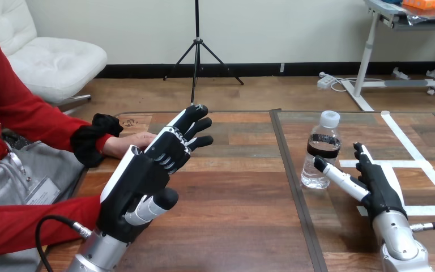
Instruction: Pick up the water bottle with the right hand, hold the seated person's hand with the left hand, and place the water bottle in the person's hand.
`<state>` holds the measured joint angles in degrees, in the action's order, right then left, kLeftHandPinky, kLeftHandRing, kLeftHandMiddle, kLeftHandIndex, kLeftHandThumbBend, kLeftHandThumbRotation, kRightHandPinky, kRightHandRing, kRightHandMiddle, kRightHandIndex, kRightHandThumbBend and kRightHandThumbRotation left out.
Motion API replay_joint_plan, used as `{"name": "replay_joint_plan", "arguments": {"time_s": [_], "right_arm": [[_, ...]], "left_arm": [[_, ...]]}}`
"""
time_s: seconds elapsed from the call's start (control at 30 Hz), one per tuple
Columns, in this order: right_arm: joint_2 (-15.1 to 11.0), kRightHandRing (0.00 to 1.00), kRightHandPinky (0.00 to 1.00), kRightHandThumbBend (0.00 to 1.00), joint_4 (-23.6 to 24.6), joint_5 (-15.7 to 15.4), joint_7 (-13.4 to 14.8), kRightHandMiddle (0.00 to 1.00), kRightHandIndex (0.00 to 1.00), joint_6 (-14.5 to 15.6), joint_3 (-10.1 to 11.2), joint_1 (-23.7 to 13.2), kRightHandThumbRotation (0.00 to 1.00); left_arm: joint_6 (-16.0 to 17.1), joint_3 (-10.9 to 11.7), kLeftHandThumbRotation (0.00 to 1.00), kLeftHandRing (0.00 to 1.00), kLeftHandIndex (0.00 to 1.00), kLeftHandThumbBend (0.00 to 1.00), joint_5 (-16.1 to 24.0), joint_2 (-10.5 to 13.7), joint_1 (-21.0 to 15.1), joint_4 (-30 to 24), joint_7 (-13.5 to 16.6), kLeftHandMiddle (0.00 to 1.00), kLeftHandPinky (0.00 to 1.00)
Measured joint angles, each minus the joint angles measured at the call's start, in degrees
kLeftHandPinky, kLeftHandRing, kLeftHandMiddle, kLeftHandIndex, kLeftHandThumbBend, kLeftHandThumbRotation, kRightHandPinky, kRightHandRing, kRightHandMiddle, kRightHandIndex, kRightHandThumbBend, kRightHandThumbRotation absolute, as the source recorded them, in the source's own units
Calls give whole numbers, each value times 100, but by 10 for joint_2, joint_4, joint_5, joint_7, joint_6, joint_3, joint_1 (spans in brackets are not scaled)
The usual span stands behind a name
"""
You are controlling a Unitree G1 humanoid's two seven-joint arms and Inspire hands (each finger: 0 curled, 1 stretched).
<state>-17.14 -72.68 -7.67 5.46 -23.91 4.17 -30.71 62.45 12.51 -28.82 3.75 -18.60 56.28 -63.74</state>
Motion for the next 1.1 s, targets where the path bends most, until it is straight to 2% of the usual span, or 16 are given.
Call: {"name": "replay_joint_plan", "arguments": {"time_s": [0.53,1.1], "right_arm": [[13,100,98,100,0,4,-7,100,100,1,2,-19,51],[13,100,94,100,0,3,-10,100,100,1,0,-36,47]], "left_arm": [[5,0,75,93,93,100,0,-1,2,0,-2,95,85],[5,0,74,93,92,100,0,-3,4,0,-4,95,85]]}}
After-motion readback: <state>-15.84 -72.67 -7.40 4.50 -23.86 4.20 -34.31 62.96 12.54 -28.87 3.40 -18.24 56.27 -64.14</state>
